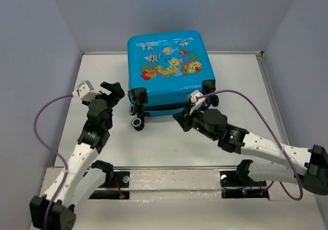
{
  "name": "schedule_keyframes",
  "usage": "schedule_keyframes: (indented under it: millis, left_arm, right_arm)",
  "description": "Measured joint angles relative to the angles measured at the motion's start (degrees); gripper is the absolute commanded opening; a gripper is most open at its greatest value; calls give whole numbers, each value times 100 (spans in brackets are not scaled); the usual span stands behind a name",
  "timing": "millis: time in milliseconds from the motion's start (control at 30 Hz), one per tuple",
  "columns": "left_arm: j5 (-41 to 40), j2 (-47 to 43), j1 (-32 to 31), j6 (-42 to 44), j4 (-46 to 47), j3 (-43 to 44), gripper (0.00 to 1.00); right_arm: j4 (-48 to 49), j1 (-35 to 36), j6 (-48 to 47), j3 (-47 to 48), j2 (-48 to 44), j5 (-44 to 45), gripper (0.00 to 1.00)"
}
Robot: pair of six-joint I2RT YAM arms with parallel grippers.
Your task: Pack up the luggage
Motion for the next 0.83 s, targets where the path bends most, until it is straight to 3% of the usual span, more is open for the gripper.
schedule_keyframes:
  millis: [67,133,167,200,300,400,600,833]
  left_arm:
    - [42,-918,-2,-13,-186,144,99]
    - [190,-1408,-2,55,-437,428,99]
    - [313,-1650,0,114,-588,682,99]
    - [511,-1810,2,184,-761,975,99]
    - [1172,-2118,0,452,-1211,1735,99]
    - [1626,-2542,-2,634,-1690,1902,99]
    - [2535,-3484,-2,911,-2662,1443,99]
    - [2802,-3917,-2,1029,-3088,898,99]
  right_arm:
    - [-212,11,0,61,-192,22,18]
    - [-466,39,11,177,-435,44,37]
    - [-603,44,-7,262,-592,48,65]
    - [-719,44,4,326,-704,50,99]
    - [-1209,59,-63,623,-1226,63,100]
    - [-1784,74,-70,925,-1867,105,100]
    - [-2577,74,63,1008,-3198,549,100]
    - [-2883,74,481,118,-4347,997,100]
